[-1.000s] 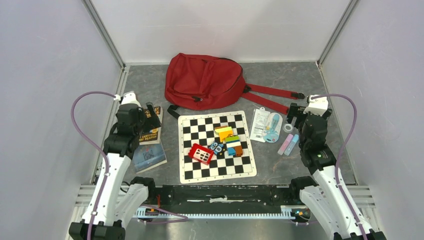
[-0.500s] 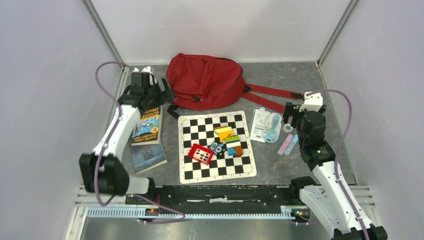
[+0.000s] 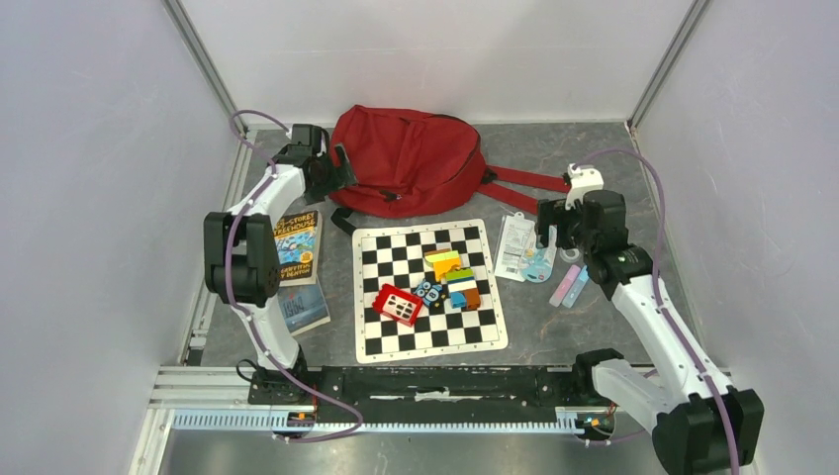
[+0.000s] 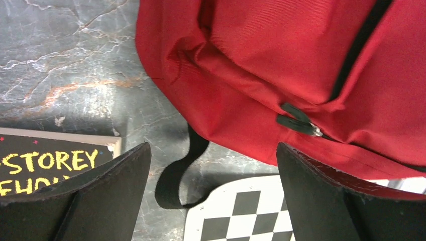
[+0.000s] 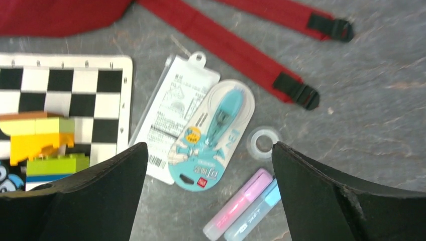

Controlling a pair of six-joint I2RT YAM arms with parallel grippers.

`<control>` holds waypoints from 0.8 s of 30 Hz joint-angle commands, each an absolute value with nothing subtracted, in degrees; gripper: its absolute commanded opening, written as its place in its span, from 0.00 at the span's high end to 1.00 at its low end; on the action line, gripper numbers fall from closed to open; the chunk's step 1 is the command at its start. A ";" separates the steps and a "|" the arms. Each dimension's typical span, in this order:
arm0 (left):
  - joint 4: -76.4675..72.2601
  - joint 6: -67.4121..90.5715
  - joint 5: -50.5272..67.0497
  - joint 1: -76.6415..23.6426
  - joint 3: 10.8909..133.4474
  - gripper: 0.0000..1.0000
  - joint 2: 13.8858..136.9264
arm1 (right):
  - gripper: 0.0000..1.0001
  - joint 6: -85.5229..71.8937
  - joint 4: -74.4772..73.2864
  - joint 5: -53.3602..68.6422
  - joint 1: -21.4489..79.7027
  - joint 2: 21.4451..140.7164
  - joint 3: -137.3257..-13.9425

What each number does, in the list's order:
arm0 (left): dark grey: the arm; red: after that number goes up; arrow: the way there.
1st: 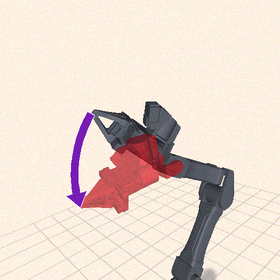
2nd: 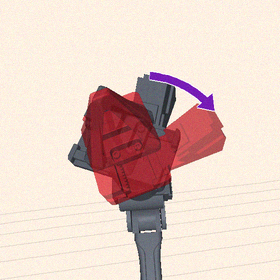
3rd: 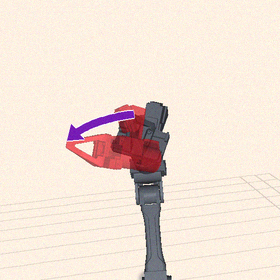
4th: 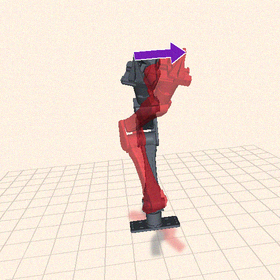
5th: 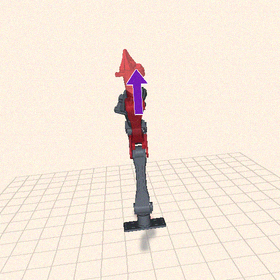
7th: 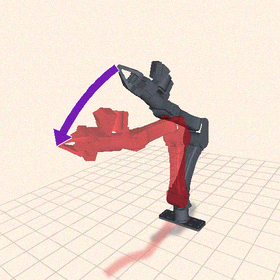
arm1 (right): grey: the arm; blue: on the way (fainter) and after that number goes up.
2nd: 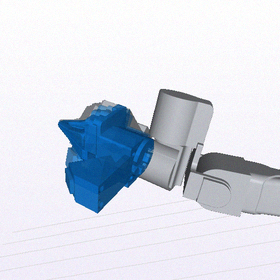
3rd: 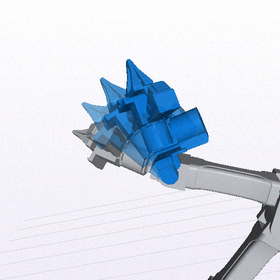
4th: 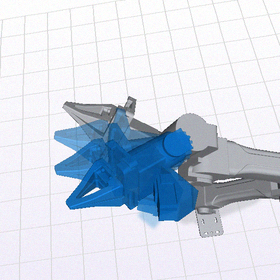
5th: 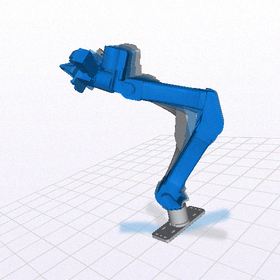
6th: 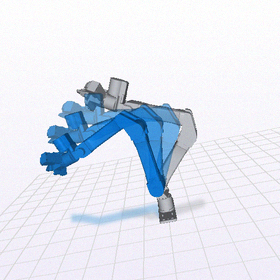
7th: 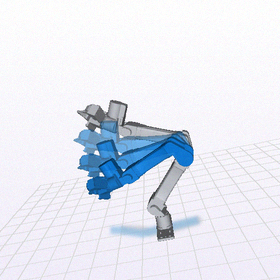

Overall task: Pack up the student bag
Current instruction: Pick up the student bag at the center of the board.

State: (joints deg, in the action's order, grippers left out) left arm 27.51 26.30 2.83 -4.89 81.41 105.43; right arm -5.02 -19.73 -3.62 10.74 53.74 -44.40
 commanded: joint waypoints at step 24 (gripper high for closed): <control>14.45 21.99 17.05 -2.46 88.68 0.92 113.62 | 0.08 -9.13 -26.71 8.13 14.44 55.00 -42.97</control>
